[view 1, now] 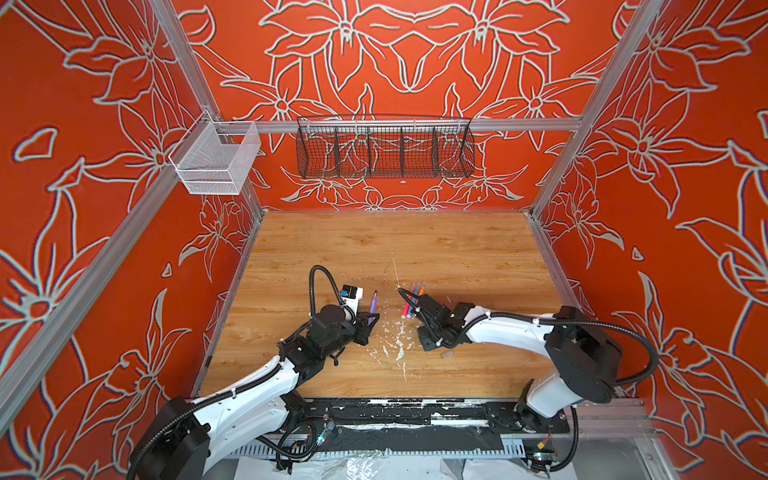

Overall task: Insert the pens into the pen caps
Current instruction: 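Lower the right gripper over a translucent cap on the table and close on it, then lift the cap with the right gripper and bring it above the purple marker tip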

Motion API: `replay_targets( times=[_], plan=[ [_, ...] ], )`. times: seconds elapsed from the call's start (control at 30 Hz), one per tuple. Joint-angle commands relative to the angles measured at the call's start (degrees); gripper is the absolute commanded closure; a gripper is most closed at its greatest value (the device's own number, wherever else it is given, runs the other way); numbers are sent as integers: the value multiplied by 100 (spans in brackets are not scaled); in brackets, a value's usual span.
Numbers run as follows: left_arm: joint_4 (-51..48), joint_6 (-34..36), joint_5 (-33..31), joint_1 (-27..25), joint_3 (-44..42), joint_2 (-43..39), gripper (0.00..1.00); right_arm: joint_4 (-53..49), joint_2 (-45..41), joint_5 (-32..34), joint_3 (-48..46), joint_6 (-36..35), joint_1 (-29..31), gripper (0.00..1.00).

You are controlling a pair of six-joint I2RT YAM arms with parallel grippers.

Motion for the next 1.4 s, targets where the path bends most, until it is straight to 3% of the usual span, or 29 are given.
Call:
replay_targets(
  times=[0.0,0.23,0.43,0.8,1.0,1.37],
  plan=[
    [254,-14,215,17,-28,-122,100,292,-626,276,-217,235,35,86],
    [636,-183,585,17,-145,-176,100,1130,-1789,478,-410,380,32,94],
    [1002,-341,868,-51,-268,-189,100,2832,-2636,430,-824,542,35,99],
    [987,-153,268,-945,-278,-482,100,5089,-3296,513,-1642,1010,33,100],
    [1282,-222,118,-1190,-288,-480,100,6570,-3215,219,-2177,1257,35,100],
    [1930,-371,11,-1663,-5,225,100,7428,-2607,-264,-2136,1436,33,100]
  ],
)
